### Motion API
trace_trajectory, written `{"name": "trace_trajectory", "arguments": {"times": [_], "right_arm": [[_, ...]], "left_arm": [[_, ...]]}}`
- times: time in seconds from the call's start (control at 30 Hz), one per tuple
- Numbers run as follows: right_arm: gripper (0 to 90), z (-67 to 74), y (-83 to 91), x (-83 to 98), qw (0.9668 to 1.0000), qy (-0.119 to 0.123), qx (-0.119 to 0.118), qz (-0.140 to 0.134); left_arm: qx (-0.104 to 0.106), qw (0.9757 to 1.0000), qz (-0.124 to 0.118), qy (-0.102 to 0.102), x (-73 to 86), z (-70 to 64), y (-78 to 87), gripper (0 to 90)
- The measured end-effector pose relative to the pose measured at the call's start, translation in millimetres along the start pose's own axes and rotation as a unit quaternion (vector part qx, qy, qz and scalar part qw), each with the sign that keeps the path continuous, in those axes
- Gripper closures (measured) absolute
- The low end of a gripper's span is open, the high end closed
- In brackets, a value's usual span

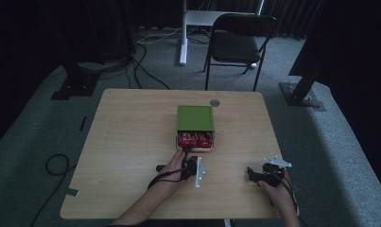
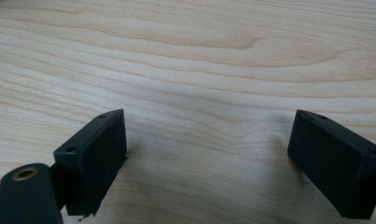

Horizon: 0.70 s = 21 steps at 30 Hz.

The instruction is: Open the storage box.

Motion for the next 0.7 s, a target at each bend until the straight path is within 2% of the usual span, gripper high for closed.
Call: {"name": "trace_trajectory", "arguments": {"times": [0.07,0.13,0.17,0.23,0.27,0.3,0.37,0.47,0.57,0.6,0.63,0.7], "right_arm": [[11.0,0.1,0.0,0.0,1.0000,0.000,0.000,0.000],[11.1,0.1,-0.2,-0.1,1.0000,0.001,0.000,0.000],[11.1,0.2,-0.2,-0.1,1.0000,0.001,0.001,0.000],[11.0,0.2,-0.4,0.0,1.0000,0.004,0.002,0.001],[11.1,0.4,-0.5,0.0,1.0000,0.005,0.003,0.001],[11.1,0.3,-0.5,0.0,1.0000,0.005,0.003,0.001],[11.1,0.4,-0.5,0.0,1.0000,0.005,0.003,0.001],[11.1,0.4,-0.5,0.0,1.0000,0.005,0.003,0.001],[11.1,0.4,-0.5,0.0,1.0000,0.005,0.003,0.001],[11.1,0.4,-0.5,0.0,1.0000,0.005,0.003,0.001],[11.1,0.4,-0.5,0.0,1.0000,0.005,0.003,0.001],[11.1,0.4,-0.5,0.0,1.0000,0.005,0.003,0.001]], "left_arm": [[0.002,1.0000,0.000,-0.003,1.5,-0.6,0.5,47.1],[-0.008,0.9998,0.001,-0.019,3.1,-1.7,1.0,49.3],[-0.012,0.9998,0.000,-0.016,3.7,-2.7,1.0,54.1],[-0.013,0.9998,0.000,-0.018,4.5,-3.1,0.6,54.6],[-0.020,0.9992,0.003,-0.036,5.5,-4.8,-0.6,54.6],[-0.023,0.9991,0.001,-0.035,5.8,-5.2,-1.3,54.9],[-0.027,0.9985,0.002,-0.048,6.6,-6.0,-3.1,54.7],[-0.037,0.9979,0.002,-0.052,6.4,-7.5,-6.3,54.4],[-0.058,0.9959,0.008,-0.069,6.0,-9.9,-9.6,56.4],[-0.072,0.9948,0.011,-0.071,5.6,-9.3,-9.8,63.0],[-0.075,0.9943,0.016,-0.074,5.1,-9.2,-9.9,68.2],[-0.081,0.9933,0.021,-0.079,4.3,-10.5,-10.8,68.6]]}}
Point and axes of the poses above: each handheld gripper's, and its own axes: y roughly backward along the jaws, x roughly out of its underside, z roughly to its left, the point moved 2 cm from there along -y, roughly forward along the jaws, and after that the axes turned 7 degrees about -y, right-handed, at the moved point
